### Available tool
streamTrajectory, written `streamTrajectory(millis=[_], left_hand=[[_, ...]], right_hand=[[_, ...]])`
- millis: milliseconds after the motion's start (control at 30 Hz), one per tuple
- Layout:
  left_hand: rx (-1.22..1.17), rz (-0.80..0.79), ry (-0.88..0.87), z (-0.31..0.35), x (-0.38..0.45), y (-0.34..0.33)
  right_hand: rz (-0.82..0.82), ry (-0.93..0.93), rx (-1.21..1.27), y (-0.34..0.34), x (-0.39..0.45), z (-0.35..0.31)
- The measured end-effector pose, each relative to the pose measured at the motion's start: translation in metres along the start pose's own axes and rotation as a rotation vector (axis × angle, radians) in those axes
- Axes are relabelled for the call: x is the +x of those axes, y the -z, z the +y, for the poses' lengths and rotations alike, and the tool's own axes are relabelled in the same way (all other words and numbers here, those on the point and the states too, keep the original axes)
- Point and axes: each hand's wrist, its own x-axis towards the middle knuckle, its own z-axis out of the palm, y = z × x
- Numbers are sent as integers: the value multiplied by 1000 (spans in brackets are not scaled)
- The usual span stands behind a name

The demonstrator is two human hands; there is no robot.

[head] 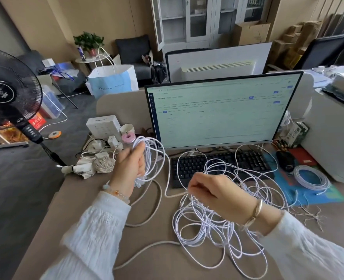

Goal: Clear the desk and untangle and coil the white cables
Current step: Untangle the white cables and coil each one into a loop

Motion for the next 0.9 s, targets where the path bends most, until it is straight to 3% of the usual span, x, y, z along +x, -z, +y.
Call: streamTrajectory(millis=[200,533,633,733,900], left_hand=[[-22,-201,195,-8,-16,-23],[-343,-551,623,-8,-35,-56],[-377,-575,686,-5,-34,-59],[-336,-595,730,-3,-33,-61],[-167,-727,816,-4,-37,-63]], right_hand=[[159,9,234,21,20,-11],[370,-97,150,12,30,24],[279,-143,76,10,21,31],[217,-197,-173,7,19,35],[136,-210,-18,23,24,50]])
